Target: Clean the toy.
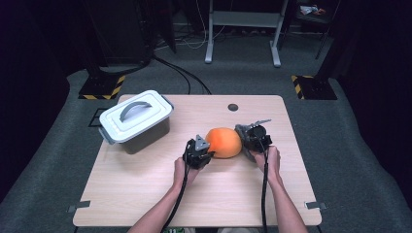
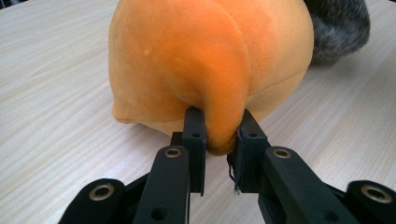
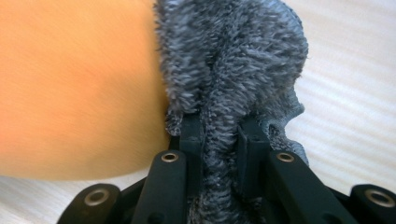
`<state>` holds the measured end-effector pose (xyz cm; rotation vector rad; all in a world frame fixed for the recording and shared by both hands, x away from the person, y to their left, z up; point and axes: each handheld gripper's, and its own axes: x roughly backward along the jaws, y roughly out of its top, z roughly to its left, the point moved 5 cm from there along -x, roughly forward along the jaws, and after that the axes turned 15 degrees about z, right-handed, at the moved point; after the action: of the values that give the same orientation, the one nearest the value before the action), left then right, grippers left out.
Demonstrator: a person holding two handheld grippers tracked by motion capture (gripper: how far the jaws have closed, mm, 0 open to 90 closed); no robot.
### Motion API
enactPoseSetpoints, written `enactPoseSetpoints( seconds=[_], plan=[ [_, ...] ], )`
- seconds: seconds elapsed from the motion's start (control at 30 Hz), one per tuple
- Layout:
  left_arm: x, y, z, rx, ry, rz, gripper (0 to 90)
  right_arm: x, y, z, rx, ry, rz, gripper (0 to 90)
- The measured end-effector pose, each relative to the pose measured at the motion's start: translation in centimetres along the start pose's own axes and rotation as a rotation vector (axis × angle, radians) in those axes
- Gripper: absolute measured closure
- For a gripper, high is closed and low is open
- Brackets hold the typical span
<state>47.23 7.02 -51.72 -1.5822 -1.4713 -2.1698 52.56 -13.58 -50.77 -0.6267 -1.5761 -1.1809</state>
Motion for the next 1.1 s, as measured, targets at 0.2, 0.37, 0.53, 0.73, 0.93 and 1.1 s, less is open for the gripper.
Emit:
enactPoseSetpoints(
  seconds=[0.2, 0.37, 0.53, 0.73, 0.93, 1.1],
  plan=[
    [0.1, 0.0, 0.1, -0.003, 0.003, 0.001, 77.7, -1.1, -0.5, -0.3, -0.007, 0.018, 0.03, 75.8],
    [0.2, -0.1, 0.2, -0.004, -0.01, 0.013, 77.6, 0.8, -0.1, -0.3, -0.012, 0.006, -0.005, 76.0],
    [0.1, 0.0, 0.1, -0.005, -0.006, 0.002, 77.5, 3.5, 0.5, 0.3, 0.023, 0.011, -0.073, 75.9],
    [0.1, 0.1, 0.0, -0.017, -0.006, 0.01, 77.5, 6.6, 1.8, 2.9, 0.088, 0.039, -0.146, 75.9],
    [0.1, 0.2, 0.0, -0.021, -0.002, 0.014, 77.5, 7.6, 3.1, 6.4, 0.172, 0.064, -0.165, 75.7],
    [0.1, 0.2, 0.1, -0.013, -0.002, 0.006, 77.5, 6.8, 3.5, 8.5, 0.216, 0.092, -0.147, 75.6]
  ],
)
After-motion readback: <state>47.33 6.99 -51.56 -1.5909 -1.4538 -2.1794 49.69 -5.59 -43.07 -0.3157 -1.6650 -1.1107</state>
